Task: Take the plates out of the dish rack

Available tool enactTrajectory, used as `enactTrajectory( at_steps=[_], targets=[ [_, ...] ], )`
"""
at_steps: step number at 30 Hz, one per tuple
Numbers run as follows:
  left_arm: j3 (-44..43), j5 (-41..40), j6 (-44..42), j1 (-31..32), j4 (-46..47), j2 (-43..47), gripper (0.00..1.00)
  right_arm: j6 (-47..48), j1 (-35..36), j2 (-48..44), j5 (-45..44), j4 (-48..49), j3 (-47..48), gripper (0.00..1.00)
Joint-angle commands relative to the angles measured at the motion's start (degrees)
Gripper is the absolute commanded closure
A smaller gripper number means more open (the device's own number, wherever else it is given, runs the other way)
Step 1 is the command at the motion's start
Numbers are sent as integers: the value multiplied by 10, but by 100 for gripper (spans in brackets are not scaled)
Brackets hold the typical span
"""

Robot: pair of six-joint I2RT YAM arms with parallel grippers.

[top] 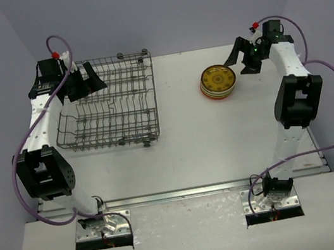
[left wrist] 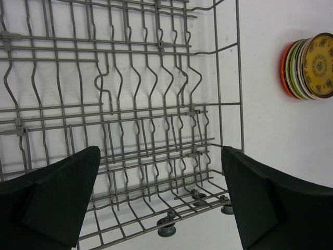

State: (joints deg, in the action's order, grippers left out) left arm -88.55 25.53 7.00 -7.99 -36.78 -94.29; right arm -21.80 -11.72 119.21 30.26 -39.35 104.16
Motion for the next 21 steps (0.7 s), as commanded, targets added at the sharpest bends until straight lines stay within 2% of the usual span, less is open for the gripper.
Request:
enactTrajectory(
  at_steps=[1,7,12,17,21],
  targets=[
    [-11,-43,-25,-1,7,50,0,53,16,-168,-31,49,-76,1],
    [43,-116,-68,0,30,118,0,131,21,-363,-59,162,-282,1],
    [139,-178,-97,-1,82,187,0,178,21,-503,-99,191,-424,1],
    [226,-172,-102,-1,130,266,0,200,21,-593,-132,222,-508,1],
    [266,-182,-99,-1,161,307,0,203,21,-631,-138,232,-538,1]
  ],
)
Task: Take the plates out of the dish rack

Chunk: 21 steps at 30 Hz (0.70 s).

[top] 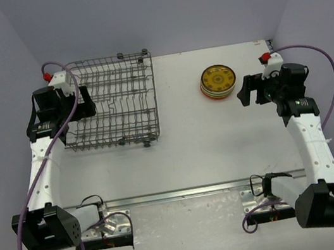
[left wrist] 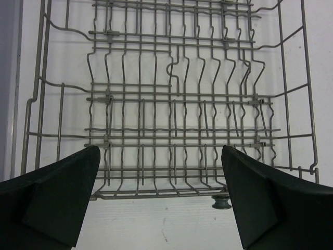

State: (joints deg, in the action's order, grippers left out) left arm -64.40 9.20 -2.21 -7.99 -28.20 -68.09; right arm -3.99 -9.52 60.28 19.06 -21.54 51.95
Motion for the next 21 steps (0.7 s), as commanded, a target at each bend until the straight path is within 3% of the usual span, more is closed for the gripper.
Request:
enactTrajectory(
  at_steps=[1,21],
  targets=[
    [33,-24,-7,-1,83,54,0,24,-1,-47,-26,55,-20,1],
    [74,-16,-24,-1,103,114,0,16,-1,-106,-31,66,-83,1]
  ],
)
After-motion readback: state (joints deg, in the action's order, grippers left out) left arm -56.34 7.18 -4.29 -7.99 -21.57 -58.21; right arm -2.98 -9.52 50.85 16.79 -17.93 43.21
